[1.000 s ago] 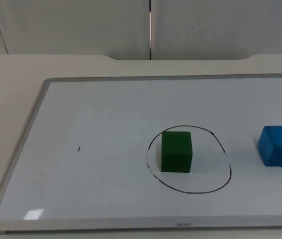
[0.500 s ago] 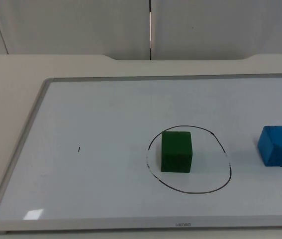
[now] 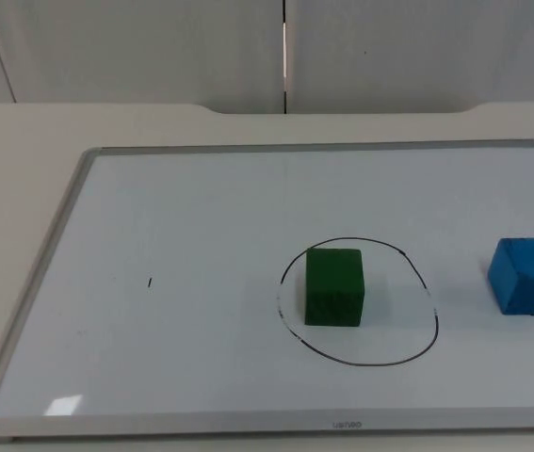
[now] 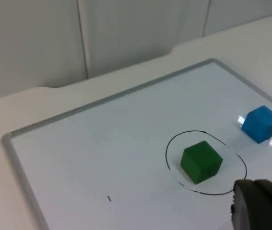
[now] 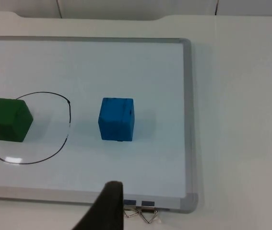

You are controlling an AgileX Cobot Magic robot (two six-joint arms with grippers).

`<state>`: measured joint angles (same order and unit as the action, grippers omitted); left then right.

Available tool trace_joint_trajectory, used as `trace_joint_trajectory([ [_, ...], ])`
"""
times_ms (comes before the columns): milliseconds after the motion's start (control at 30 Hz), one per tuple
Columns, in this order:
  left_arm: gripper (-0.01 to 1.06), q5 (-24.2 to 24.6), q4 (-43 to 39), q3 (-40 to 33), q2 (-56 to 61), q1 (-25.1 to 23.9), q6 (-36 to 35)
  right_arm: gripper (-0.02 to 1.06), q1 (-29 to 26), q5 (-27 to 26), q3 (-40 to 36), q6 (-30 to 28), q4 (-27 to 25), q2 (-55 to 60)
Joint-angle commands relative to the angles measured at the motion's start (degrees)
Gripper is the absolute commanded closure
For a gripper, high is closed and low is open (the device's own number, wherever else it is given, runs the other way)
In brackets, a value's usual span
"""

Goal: Push the two cubes into the marked area.

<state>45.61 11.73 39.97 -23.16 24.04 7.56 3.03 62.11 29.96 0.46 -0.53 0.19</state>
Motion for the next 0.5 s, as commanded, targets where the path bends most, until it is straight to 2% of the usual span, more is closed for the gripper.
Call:
trace_joint_trajectory([
  [0, 1.05, 2.61, -1.85, -0.53, 3.60, -0.15, -1.88, -0.01, 0.10, -0.38, -0.39, 0.20, -0.04, -0.19],
  [300, 1.05, 7.39, -2.38, -4.77, 12.68, -0.15, -2.16, -0.01, 0.10, -0.38, -0.39, 0.20, -0.04, -0.19],
  [467, 1.05, 8.91, -3.69, -9.20, 17.40, -0.15, -5.20, -0.01, 0.10, -0.38, -0.39, 0.20, 0.20, -0.19],
])
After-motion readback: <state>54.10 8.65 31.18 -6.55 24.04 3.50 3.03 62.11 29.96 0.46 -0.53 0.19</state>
